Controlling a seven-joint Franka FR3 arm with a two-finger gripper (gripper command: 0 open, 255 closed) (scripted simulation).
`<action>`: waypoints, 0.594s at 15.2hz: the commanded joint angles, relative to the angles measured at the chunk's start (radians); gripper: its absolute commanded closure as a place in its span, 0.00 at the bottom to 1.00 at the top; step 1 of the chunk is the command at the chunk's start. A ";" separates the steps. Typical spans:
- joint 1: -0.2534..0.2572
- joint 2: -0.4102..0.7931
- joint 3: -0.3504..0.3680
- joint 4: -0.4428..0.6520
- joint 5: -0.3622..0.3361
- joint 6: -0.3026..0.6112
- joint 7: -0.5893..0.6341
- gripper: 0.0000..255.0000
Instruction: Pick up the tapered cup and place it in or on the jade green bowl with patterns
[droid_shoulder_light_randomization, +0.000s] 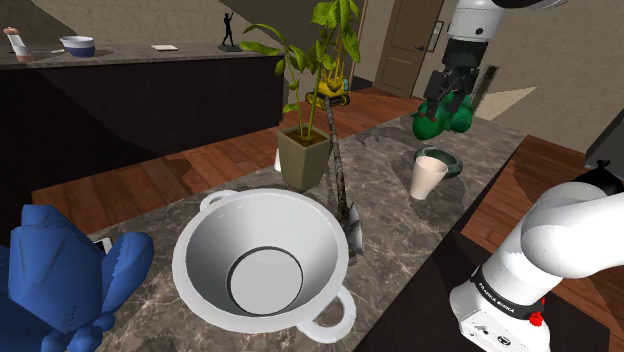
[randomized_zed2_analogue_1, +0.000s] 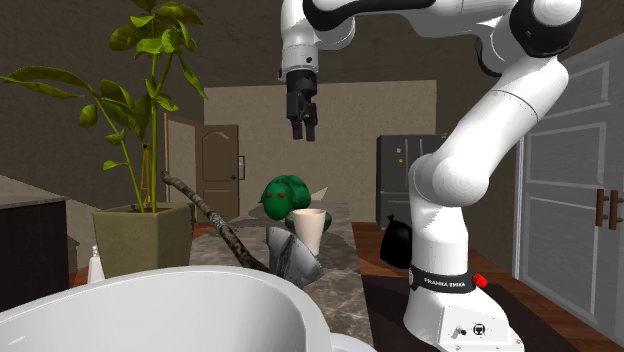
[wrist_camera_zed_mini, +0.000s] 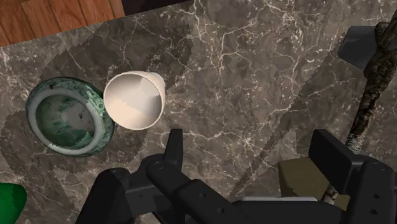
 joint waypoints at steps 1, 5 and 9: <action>0.000 0.000 0.000 0.000 0.000 0.000 0.000 0.00; -0.017 -0.005 -0.029 -0.126 -0.051 0.131 -0.032 0.00; -0.040 0.016 -0.064 -0.233 -0.106 0.272 -0.061 0.00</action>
